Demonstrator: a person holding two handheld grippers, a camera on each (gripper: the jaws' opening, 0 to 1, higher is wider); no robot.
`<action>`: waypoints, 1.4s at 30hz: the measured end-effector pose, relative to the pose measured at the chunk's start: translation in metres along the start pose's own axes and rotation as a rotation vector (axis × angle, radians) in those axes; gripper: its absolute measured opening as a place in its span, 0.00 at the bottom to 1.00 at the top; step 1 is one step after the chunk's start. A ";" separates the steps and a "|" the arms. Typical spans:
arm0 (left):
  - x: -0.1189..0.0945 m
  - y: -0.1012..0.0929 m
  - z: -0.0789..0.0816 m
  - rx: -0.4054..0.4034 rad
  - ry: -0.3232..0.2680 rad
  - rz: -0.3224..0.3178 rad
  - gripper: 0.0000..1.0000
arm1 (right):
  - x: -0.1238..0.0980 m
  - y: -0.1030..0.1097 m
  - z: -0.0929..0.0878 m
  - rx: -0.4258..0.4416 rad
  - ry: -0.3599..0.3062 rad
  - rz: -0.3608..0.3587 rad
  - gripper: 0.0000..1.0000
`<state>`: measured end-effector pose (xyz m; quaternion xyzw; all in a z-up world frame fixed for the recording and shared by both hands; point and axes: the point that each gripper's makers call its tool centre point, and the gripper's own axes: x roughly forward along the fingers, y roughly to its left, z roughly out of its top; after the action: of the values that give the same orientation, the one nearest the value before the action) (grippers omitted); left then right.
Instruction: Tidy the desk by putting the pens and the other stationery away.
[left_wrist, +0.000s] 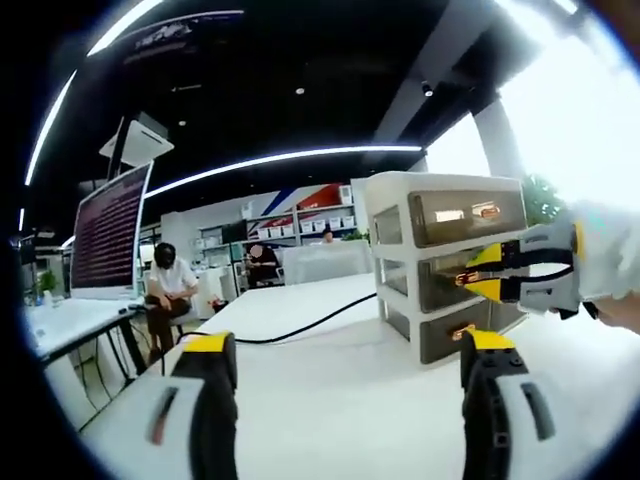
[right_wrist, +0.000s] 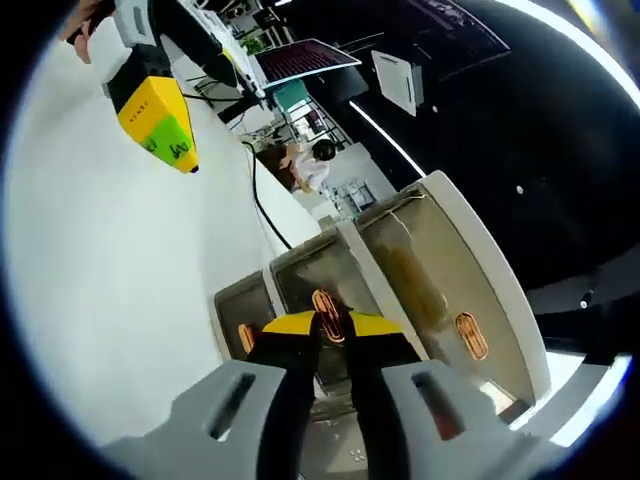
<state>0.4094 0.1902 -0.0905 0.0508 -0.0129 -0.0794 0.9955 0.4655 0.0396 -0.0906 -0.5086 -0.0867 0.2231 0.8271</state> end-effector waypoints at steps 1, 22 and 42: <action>0.000 0.001 0.000 -0.003 0.001 0.001 0.92 | 0.002 0.000 -0.001 0.000 0.004 -0.001 0.14; 0.002 0.007 0.007 -0.069 -0.060 0.019 0.95 | -0.024 -0.012 -0.006 0.459 -0.118 0.086 0.15; -0.002 -0.007 0.018 -0.127 -0.106 -0.021 0.96 | -0.182 -0.094 -0.162 0.857 -0.002 -0.389 0.88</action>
<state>0.4057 0.1816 -0.0738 -0.0167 -0.0602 -0.0933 0.9937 0.3906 -0.2103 -0.0682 -0.0952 -0.0813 0.0803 0.9889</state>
